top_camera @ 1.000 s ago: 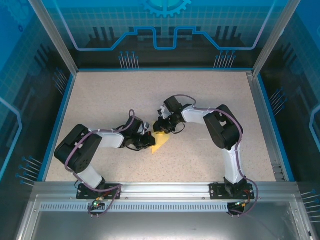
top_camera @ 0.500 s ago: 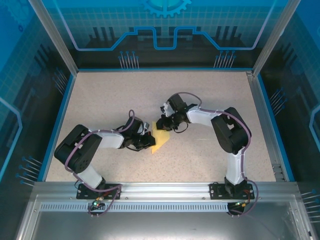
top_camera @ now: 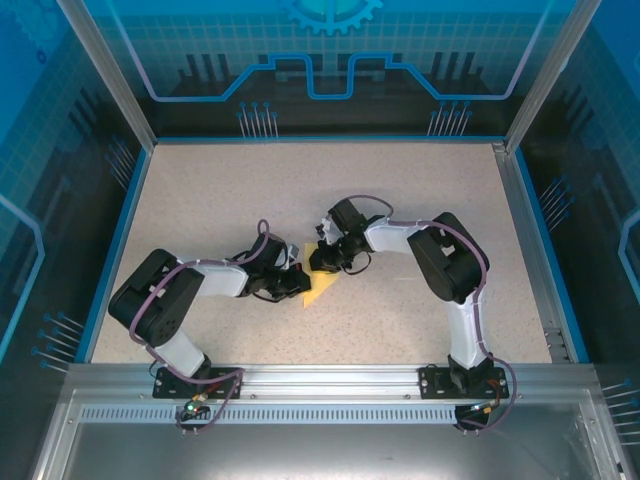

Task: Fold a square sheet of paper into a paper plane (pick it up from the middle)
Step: Fourth fold the wing at the center of the table.

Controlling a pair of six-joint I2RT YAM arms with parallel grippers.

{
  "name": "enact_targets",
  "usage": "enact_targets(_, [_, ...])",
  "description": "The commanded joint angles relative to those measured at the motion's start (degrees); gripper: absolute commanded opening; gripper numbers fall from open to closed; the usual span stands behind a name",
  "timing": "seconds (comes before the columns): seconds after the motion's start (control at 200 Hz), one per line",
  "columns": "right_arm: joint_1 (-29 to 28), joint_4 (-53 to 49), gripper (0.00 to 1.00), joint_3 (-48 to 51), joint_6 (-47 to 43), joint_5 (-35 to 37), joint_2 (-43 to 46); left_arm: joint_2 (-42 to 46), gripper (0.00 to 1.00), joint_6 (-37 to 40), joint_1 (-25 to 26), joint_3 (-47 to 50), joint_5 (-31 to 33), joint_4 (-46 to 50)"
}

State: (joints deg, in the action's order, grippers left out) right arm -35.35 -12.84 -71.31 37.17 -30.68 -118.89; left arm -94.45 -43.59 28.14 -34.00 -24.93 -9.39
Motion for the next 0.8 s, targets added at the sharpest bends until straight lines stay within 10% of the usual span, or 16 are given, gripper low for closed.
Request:
enact_targets(0.0, [0.8,-1.3,0.13,0.1,-1.0,3.7,-3.3,-4.6,0.0,0.7,1.0,3.0,7.8,11.4])
enact_targets(0.795, [9.1,-2.7,0.17,-7.1,-4.2,3.3,-6.0,-5.2,0.0,2.2,1.0,5.0,8.4,11.7])
